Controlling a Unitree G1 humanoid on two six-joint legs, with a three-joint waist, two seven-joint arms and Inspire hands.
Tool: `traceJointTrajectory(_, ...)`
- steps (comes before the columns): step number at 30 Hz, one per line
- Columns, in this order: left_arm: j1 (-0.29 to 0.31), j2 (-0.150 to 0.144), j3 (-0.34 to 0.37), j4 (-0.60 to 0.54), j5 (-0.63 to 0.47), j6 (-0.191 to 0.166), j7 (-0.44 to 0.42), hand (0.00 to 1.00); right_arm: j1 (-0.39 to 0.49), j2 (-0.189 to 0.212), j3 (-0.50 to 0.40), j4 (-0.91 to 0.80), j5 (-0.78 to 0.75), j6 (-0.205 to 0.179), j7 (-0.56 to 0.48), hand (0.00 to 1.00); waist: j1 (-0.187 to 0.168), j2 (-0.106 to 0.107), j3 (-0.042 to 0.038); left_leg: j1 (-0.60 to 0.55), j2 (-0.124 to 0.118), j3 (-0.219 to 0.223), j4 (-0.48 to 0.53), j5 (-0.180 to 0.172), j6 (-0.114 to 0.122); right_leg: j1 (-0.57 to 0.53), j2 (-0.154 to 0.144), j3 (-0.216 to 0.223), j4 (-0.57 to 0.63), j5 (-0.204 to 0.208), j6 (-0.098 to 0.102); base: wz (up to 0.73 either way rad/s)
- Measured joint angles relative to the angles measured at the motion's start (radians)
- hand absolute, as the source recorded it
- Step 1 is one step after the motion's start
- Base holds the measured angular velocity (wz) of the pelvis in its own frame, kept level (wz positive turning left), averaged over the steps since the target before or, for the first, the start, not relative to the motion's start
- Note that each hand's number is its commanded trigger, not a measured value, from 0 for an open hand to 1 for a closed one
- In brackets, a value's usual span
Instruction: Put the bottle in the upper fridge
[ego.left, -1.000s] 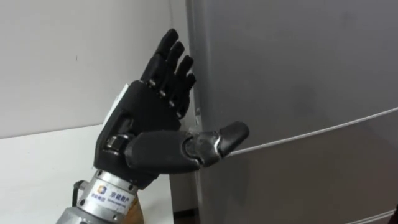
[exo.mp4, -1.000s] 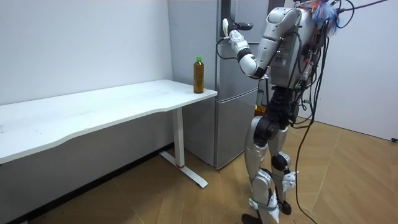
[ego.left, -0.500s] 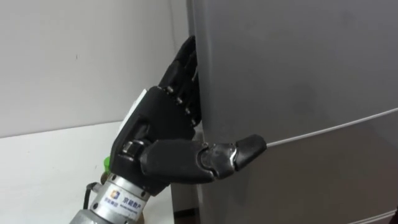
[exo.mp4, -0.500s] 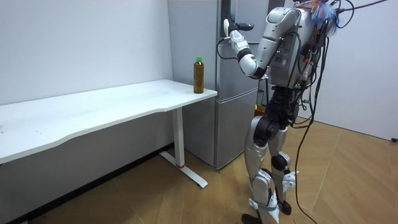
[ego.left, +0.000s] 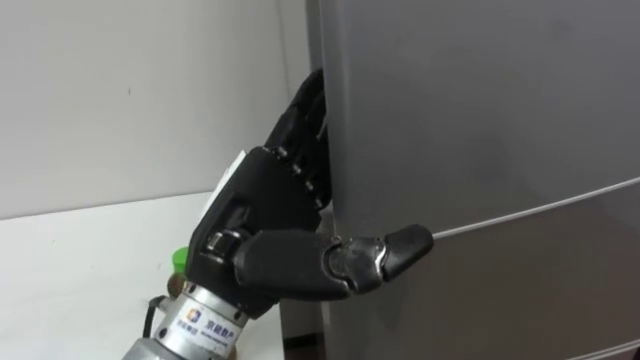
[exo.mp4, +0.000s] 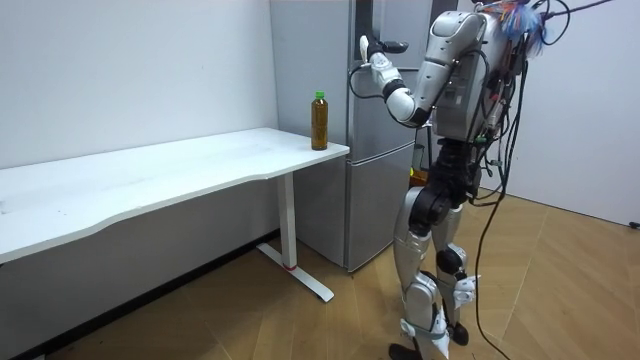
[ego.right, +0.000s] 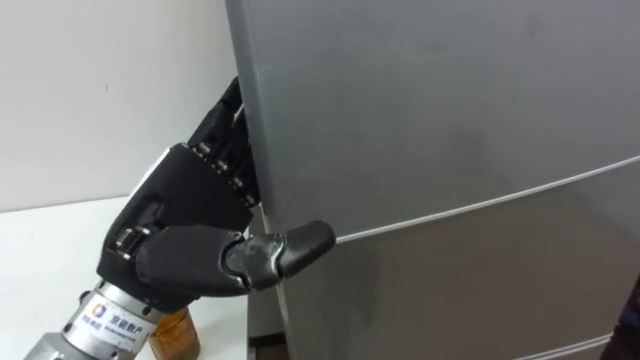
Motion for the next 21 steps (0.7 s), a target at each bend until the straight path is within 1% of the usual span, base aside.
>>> traceJointTrajectory(1, 0.001, 0.0, 0.0, 0.0, 0.0, 0.0, 0.0, 0.63, 0.0, -0.001, 0.0, 0.0, 0.0, 0.0, 0.0, 0.0, 0.0, 0.001, -0.0003, 0.0, 0.0, -0.002, 0.0, 0.0, 0.0, 0.0, 0.0, -0.002, 0.0, 0.0, 0.0, 0.08)
traceJointTrajectory(3, 0.002, -0.004, 0.0, 0.008, -0.001, -0.005, 0.009, 0.65, -0.004, -0.005, 0.013, 0.0, 0.001, 0.0, 0.0, 0.0, 0.001, 0.005, 0.0005, 0.0, 0.0, -0.006, 0.0, 0.0, 0.0, 0.0, 0.0, -0.004, 0.001, 0.0, 0.0, 0.06)
traceJointTrajectory(4, 0.002, -0.006, 0.0, 0.011, -0.001, -0.005, 0.011, 0.65, -0.006, -0.007, 0.016, 0.0, 0.001, 0.0, -0.001, 0.0, 0.0, 0.007, 0.0006, -0.001, 0.0, -0.007, 0.0, 0.0, 0.0, 0.0, 0.0, -0.004, 0.001, 0.0, 0.0, 0.0)
traceJointTrajectory(6, 0.002, -0.02, -0.01, 0.014, -0.001, -0.005, 0.011, 0.64, -0.007, -0.008, 0.017, 0.0, 0.001, 0.0, -0.001, 0.0, -0.002, 0.011, 0.0008, -0.001, -0.001, -0.007, 0.0, 0.0, 0.0, 0.0, 0.0, -0.003, 0.001, 0.0, 0.0, 0.0)
traceJointTrajectory(7, 0.002, -0.021, -0.019, 0.014, -0.002, -0.005, 0.007, 0.61, -0.007, -0.008, 0.017, 0.0, 0.001, 0.0, -0.001, 0.0, -0.003, 0.013, 0.0007, 0.0, -0.001, -0.007, 0.0, 0.0, 0.0, 0.0, 0.0, -0.003, 0.001, 0.0, 0.0, 0.0)
traceJointTrajectory(8, 0.008, -0.02, -0.036, 0.008, -0.001, -0.011, -0.003, 0.61, -0.007, -0.009, 0.017, 0.002, 0.001, -0.001, -0.001, 0.0, -0.002, 0.014, 0.0008, 0.0, -0.001, -0.007, 0.0, 0.0, 0.0, 0.0, 0.0, -0.003, 0.001, 0.0, 0.0, 0.0)
traceJointTrajectory(9, 0.01, -0.023, -0.046, 0.009, 0.0, -0.013, 0.009, 0.56, -0.01, -0.01, 0.019, 0.007, 0.003, -0.001, -0.001, 0.0, 0.001, 0.014, 0.0006, 0.0, -0.001, -0.008, 0.0, 0.0, 0.0, 0.0, 0.0, -0.002, 0.001, 0.0, 0.0, 0.0)
traceJointTrajectory(11, 0.01, -0.033, -0.044, 0.016, -0.003, -0.013, 0.021, 0.55, -0.014, -0.01, 0.024, 0.009, 0.005, -0.004, 0.001, 0.0, -0.001, 0.014, 0.0007, 0.0, -0.001, -0.009, 0.0, 0.0, 0.0, 0.0, 0.0, -0.002, 0.0, 0.0, 0.0, 0.0)
traceJointTrajectory(15, 0.01, -0.035, -0.045, 0.02, 0.004, -0.018, 0.022, 0.51, -0.014, -0.011, 0.026, 0.01, 0.007, -0.007, 0.009, 0.0, -0.005, 0.014, 0.0008, -0.001, -0.001, -0.012, 0.001, 0.0, 0.0, 0.0, 0.0, -0.004, 0.0, 0.0, 0.0, 0.0)
traceJointTrajectory(16, 0.01, -0.035, -0.045, 0.022, 0.004, -0.018, 0.022, 0.48, -0.014, -0.012, 0.026, 0.01, 0.008, -0.007, 0.013, 0.0, -0.006, 0.014, 0.0011, -0.002, -0.001, -0.013, 0.001, 0.0, 0.0, 0.0, 0.0, -0.004, 0.0, 0.0, 0.0, 0.0)
traceJointTrajectory(17, 0.01, -0.036, -0.045, 0.023, 0.004, -0.018, 0.022, 0.27, -0.014, -0.012, 0.026, 0.01, 0.008, -0.007, 0.014, 0.0, -0.006, 0.014, 0.001, -0.002, -0.001, -0.013, 0.001, 0.0, 0.0, 0.0, 0.0, -0.004, 0.0, 0.0, 0.0, 0.0)
traceJointTrajectory(18, 0.01, -0.038, -0.045, 0.026, 0.004, -0.018, 0.022, 0.16, -0.014, -0.012, 0.026, 0.01, 0.008, -0.007, 0.014, 0.0, -0.006, 0.013, 0.0013, -0.002, -0.001, -0.013, 0.001, 0.0, 0.0, 0.0, 0.0, -0.004, 0.0, 0.0, 0.0, 0.0)
traceJointTrajectory(19, 0.01, -0.04, -0.045, 0.027, 0.002, -0.018, 0.022, 0.0, -0.014, -0.012, 0.026, 0.01, 0.009, -0.007, 0.015, 0.0, -0.006, 0.013, 0.0013, -0.002, -0.001, -0.013, 0.001, 0.0, 0.0, 0.0, 0.0, -0.004, 0.0, 0.0, 0.0, 0.0)
traceJointTrajectory(21, 0.01, -0.04, -0.046, 0.027, 0.002, -0.018, 0.021, 0.0, -0.014, -0.012, 0.026, 0.01, 0.01, -0.007, 0.016, 0.0, -0.006, 0.012, 0.0025, -0.002, -0.001, -0.013, 0.001, 0.0, 0.0, 0.0, 0.0, -0.004, 0.0, 0.0, 0.0, 0.0)
